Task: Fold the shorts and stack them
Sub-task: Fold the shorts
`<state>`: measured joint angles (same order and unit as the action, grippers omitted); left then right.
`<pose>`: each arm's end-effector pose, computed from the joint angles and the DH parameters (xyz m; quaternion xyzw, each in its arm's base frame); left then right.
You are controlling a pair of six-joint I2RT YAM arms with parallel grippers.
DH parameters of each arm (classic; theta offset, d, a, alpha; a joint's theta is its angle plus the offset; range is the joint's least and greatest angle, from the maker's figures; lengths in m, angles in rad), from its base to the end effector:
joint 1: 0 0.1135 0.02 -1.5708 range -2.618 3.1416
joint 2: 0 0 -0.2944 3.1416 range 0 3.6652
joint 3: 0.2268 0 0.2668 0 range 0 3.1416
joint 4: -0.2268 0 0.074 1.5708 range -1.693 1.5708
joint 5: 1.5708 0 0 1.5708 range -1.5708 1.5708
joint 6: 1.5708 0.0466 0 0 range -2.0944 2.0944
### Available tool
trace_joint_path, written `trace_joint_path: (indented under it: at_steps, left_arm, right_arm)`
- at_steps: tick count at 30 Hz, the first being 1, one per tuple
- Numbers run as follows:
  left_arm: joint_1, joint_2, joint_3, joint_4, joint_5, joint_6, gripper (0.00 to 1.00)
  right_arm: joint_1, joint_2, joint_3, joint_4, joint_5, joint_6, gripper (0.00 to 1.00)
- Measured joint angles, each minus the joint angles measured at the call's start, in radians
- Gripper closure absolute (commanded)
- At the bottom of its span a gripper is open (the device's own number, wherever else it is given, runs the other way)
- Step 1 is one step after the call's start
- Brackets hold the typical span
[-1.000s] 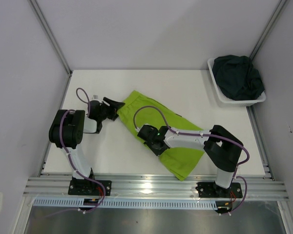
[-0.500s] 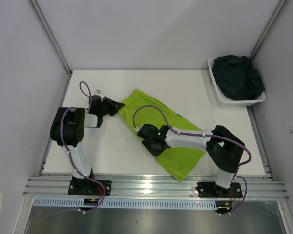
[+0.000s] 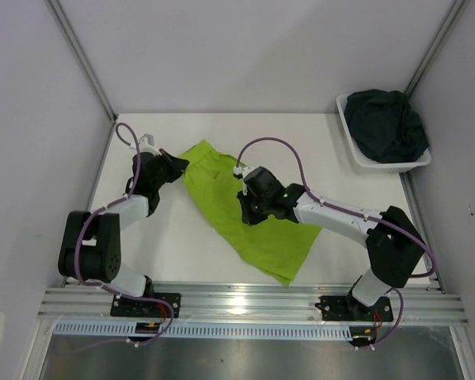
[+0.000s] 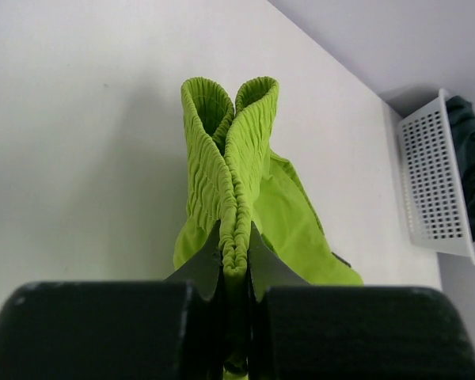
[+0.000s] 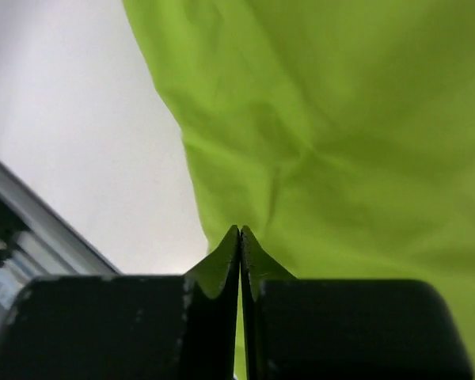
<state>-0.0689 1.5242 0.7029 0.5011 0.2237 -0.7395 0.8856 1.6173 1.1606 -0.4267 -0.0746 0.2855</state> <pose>0.3392 -0.0338 0.2206 -0.2034 0.7824 -0.3120 0.4992 0.2314 0.2886 0.2537 -0.2901 0.8951 0.2154 0.2612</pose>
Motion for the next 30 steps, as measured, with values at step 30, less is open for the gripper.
trace_joint_path:
  at_steps: [30]
  left_arm:
    - [-0.286, -0.571, -0.252, -0.095, -0.374, 0.294, 0.92]
  right_arm:
    - [-0.202, 0.29, -0.035, 0.302, -0.14, 0.445, 1.0]
